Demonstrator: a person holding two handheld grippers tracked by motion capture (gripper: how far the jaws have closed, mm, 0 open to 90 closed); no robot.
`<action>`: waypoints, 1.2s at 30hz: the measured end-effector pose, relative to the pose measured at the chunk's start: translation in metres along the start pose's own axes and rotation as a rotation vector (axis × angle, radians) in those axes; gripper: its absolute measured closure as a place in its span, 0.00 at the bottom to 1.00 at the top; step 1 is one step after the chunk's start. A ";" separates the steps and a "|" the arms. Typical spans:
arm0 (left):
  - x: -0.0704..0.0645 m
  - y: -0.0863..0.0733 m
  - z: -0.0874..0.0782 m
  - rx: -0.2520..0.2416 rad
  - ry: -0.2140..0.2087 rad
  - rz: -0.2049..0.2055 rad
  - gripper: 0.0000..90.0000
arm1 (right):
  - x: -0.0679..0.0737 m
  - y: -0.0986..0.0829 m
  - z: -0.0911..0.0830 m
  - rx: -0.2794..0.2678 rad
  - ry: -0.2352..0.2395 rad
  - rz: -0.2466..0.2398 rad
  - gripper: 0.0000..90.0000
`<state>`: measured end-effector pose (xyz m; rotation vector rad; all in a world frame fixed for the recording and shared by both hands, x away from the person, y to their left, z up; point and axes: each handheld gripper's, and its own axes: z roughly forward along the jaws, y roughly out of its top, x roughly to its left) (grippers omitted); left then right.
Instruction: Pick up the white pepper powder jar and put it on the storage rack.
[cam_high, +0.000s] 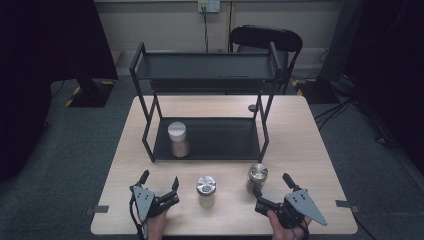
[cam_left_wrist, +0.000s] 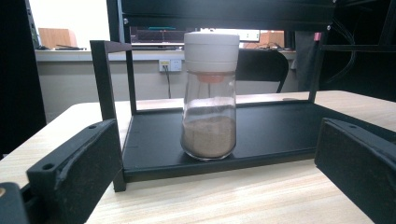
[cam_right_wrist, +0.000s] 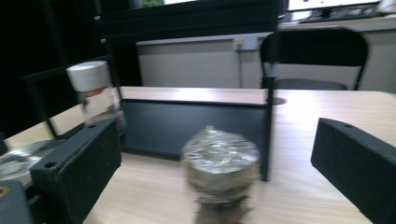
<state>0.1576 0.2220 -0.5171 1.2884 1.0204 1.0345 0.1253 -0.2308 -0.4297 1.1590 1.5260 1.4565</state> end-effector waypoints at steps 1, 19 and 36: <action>0.000 0.000 0.000 0.000 0.000 0.000 0.00 | 0.002 0.001 0.001 0.005 0.005 -0.005 0.01; 0.000 0.000 0.000 0.000 0.001 -0.001 0.00 | 0.030 0.008 0.014 0.048 0.172 -0.010 0.01; 0.002 -0.001 -0.001 -0.006 -0.003 -0.012 0.00 | 0.051 0.022 0.040 0.089 0.249 -0.042 0.02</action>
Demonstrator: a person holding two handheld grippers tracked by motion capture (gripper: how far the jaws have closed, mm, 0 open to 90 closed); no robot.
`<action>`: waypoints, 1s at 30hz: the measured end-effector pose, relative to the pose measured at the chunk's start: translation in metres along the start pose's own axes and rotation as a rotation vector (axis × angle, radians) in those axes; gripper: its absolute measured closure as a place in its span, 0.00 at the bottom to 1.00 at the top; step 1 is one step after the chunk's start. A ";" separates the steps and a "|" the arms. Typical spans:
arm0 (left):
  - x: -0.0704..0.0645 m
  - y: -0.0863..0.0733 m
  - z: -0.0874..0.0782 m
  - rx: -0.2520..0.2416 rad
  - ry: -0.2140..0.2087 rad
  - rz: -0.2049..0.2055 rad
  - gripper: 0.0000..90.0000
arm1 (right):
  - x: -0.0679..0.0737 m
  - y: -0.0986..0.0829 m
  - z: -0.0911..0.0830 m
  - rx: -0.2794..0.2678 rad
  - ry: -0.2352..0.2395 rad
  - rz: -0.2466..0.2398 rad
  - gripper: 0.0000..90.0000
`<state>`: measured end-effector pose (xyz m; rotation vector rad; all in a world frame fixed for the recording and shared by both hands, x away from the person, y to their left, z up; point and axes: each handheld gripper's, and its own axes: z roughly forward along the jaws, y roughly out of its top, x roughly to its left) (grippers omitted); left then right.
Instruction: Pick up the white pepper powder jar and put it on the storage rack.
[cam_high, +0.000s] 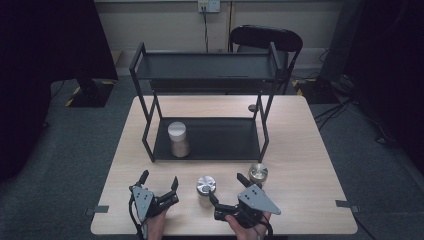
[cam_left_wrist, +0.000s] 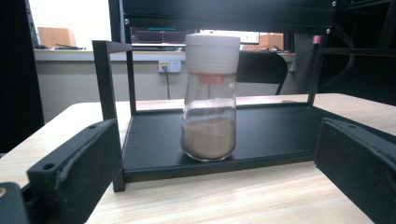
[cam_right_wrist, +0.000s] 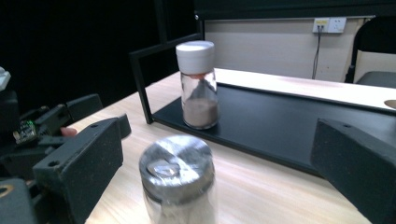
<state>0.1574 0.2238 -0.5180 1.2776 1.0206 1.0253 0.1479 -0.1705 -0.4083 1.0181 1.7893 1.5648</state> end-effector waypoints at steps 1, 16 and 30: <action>0.000 0.000 0.000 0.002 0.001 0.002 0.00 | 0.000 0.000 0.002 0.000 0.006 0.006 0.02; -0.001 0.001 0.001 0.005 0.000 0.011 0.00 | 0.009 -0.014 0.019 0.029 0.044 -0.004 0.01; -0.001 0.001 0.001 0.006 -0.001 0.011 0.00 | 0.015 -0.028 0.032 0.086 0.042 -0.022 0.07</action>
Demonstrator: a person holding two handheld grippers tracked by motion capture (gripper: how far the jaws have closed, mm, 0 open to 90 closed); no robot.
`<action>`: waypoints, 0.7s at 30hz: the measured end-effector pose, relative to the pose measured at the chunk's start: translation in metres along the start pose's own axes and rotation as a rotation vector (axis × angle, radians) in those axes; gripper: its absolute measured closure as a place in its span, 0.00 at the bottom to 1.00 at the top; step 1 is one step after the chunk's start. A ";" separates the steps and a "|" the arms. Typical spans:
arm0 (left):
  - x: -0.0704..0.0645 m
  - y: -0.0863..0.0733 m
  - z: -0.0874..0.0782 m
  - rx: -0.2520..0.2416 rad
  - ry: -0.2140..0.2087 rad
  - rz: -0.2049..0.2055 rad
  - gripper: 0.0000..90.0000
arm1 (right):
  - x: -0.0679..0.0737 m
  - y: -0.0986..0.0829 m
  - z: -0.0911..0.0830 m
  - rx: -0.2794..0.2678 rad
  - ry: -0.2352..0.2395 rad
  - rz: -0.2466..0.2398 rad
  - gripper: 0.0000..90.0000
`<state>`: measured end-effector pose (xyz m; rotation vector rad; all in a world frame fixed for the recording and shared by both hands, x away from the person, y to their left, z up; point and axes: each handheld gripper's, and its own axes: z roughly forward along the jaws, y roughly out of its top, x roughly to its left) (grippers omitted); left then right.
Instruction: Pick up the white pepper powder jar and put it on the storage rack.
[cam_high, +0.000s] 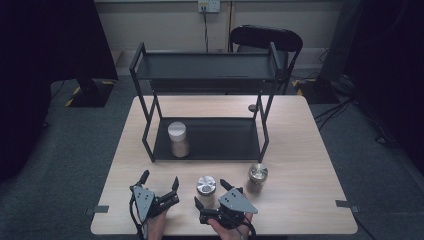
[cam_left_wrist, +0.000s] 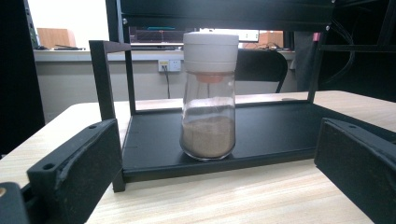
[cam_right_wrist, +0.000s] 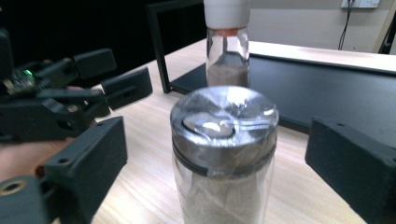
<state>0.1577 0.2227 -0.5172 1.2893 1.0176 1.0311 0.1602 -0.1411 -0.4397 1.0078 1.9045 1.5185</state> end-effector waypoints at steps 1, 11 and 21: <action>0.000 0.000 0.000 0.000 0.000 0.001 0.00 | 0.000 -0.001 0.001 0.004 -0.003 0.002 0.07; 0.000 0.000 0.000 0.001 0.000 0.001 0.00 | -0.001 -0.004 0.012 0.059 -0.016 0.000 0.12; 0.000 0.000 0.000 0.000 0.001 0.001 0.00 | 0.000 -0.003 0.022 0.102 -0.026 -0.010 0.18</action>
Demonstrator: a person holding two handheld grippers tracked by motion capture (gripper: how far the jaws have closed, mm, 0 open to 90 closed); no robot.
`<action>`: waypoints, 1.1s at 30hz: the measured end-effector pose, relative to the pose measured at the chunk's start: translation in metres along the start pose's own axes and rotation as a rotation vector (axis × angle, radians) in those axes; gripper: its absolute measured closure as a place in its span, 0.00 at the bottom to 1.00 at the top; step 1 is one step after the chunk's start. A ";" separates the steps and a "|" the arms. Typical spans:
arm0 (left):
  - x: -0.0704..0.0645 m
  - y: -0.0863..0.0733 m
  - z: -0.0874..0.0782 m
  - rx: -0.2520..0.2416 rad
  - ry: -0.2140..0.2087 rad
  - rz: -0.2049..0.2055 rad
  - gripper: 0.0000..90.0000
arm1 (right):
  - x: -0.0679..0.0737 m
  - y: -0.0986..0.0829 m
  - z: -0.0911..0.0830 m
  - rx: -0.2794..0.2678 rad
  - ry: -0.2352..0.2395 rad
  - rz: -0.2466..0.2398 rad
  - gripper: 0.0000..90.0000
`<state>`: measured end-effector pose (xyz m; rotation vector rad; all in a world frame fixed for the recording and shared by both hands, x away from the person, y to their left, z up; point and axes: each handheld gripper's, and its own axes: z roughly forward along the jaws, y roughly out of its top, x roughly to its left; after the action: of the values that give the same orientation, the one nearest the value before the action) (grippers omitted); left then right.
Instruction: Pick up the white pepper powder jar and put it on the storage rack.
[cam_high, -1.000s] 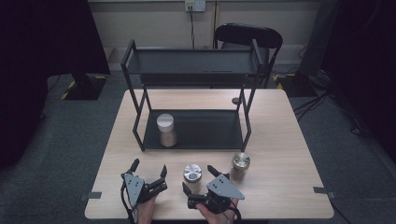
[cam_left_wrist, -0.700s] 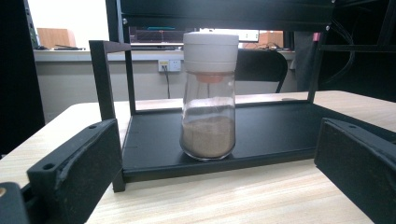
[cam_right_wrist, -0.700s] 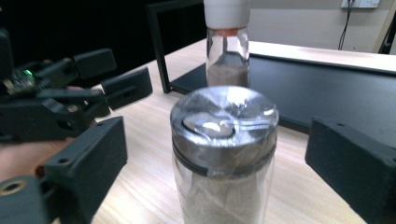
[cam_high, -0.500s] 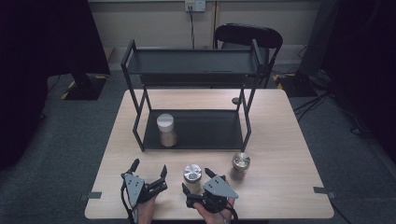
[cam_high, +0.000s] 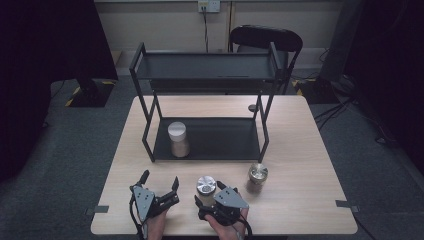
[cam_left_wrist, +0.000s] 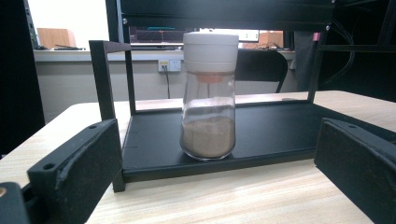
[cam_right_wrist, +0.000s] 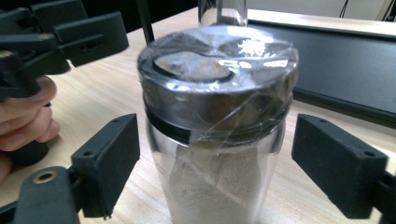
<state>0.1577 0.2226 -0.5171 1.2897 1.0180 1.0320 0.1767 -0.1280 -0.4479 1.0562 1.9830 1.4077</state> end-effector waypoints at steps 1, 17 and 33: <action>0.000 0.000 0.000 0.000 0.000 0.000 0.00 | 0.000 0.000 0.001 0.005 -0.002 -0.001 0.19; 0.000 0.000 0.000 0.000 0.001 0.000 0.00 | 0.005 0.003 0.008 0.035 -0.014 -0.041 0.34; 0.000 0.000 0.000 0.000 0.001 0.000 0.00 | 0.007 -0.001 0.006 0.005 -0.022 -0.034 0.34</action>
<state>0.1576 0.2223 -0.5171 1.2892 1.0190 1.0330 0.1768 -0.1186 -0.4503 1.0315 1.9805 1.3680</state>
